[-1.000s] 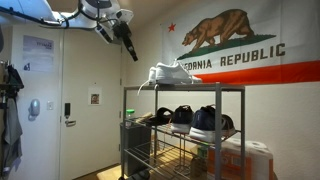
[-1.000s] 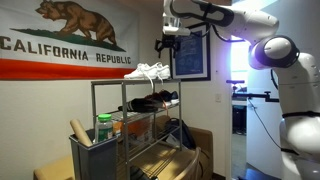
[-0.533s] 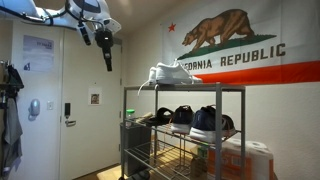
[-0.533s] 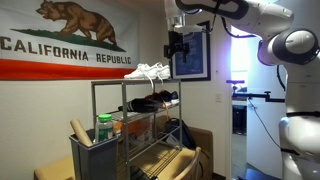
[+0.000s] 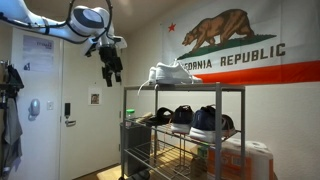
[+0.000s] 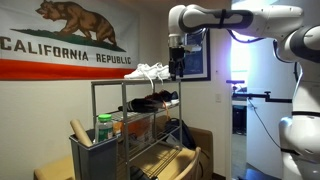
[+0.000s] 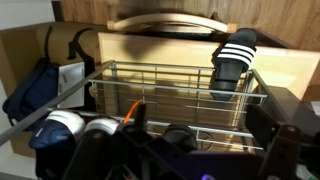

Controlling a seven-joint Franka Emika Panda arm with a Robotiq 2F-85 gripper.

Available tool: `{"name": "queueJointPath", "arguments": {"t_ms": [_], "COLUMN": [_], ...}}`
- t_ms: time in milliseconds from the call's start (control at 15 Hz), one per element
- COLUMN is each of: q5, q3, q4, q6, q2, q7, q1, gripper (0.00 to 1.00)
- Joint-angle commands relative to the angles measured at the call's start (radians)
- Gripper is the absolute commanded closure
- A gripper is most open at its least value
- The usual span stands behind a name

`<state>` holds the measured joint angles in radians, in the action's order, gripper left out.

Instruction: Move the white shoe from the bottom to the top shelf of the shoe rack

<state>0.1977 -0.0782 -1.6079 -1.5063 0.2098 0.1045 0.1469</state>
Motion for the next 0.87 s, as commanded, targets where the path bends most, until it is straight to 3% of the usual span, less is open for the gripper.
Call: {"name": "queueJointPath", "arguments": {"t_ms": [0, 200, 267, 467, 800], "q5": [-0.089, -0.167, -0.127, -0.151, -0.152], "q3": [0.048, 0.107, 0.068, 0.099, 0.095], "q4": [-0.246, -0.417, -0.275, -0.379, -0.391], "q6": [-0.179, -0.260, -0.187, -0.232, -0.234], "q2": [0.134, 0.203, 0.115, 0.163, 0.180], "q7": [-0.219, -0.384, -0.302, -0.364, -0.364], "q1": [-0.024, -0.032, -0.039, -0.043, -0.039], "gripper": [0.00, 0.00, 0.00, 0.00, 0.00]}}
